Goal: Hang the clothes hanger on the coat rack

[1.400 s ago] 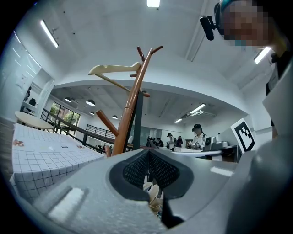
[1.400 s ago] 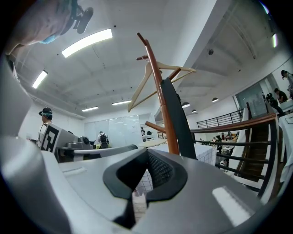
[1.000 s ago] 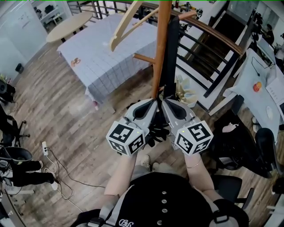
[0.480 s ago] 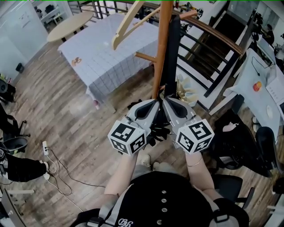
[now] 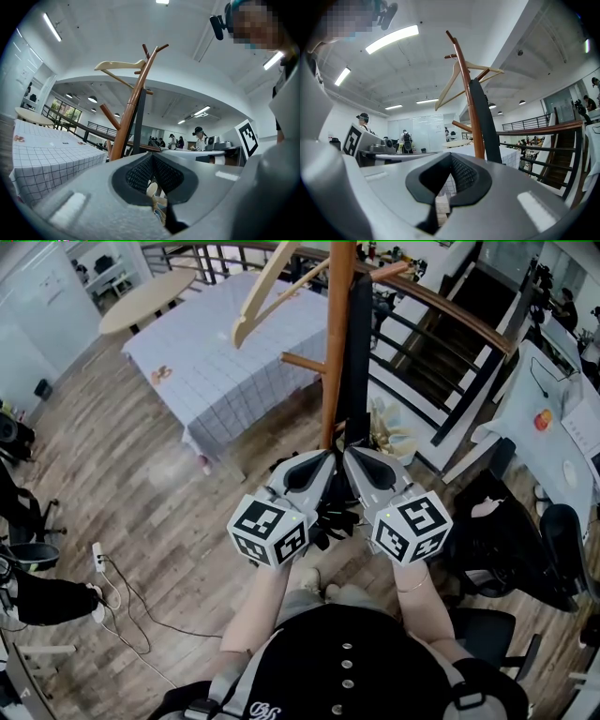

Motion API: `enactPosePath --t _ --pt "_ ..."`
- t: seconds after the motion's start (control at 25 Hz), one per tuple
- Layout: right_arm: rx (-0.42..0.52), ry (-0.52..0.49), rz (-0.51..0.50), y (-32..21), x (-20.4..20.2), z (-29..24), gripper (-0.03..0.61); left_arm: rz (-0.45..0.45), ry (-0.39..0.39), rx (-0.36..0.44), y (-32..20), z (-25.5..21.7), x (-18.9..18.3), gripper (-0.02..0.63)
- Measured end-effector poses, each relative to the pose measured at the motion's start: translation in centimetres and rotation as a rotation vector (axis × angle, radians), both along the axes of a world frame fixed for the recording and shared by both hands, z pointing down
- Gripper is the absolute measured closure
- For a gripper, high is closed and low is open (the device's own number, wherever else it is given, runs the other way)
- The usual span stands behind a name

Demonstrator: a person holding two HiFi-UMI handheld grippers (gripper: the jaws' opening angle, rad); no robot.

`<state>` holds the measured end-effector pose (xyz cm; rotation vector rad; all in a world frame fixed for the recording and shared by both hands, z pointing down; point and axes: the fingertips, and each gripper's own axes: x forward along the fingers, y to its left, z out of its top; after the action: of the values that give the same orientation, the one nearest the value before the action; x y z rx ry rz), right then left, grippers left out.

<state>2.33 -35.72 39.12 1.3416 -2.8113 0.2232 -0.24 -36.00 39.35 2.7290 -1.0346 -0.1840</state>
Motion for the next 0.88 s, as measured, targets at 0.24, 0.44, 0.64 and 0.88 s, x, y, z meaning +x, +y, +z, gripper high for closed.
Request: enactPosePath --t 0.24,0.44,0.64,0.88 --pt "0.007 0.004 -0.010 0.08 -0.09 -0.05 0.581 0.006 -0.005 -0.002 0.17 0.20 0.51 0.617" --pt "-0.001 -0.002 -0.008 -0.20 0.24 -0.18 0.580 -0.008 -0.002 -0.004 -0.13 0.02 0.50 0.617" --pt "-0.003 -0.006 -0.011 -0.43 0.12 -0.03 0.580 -0.009 -0.012 -0.006 -0.40 0.22 0.52 0.617" --pt "-0.005 -0.013 -0.014 -0.68 0.40 0.05 0.581 -0.020 -0.013 -0.019 -0.53 0.72 0.41 0.617"
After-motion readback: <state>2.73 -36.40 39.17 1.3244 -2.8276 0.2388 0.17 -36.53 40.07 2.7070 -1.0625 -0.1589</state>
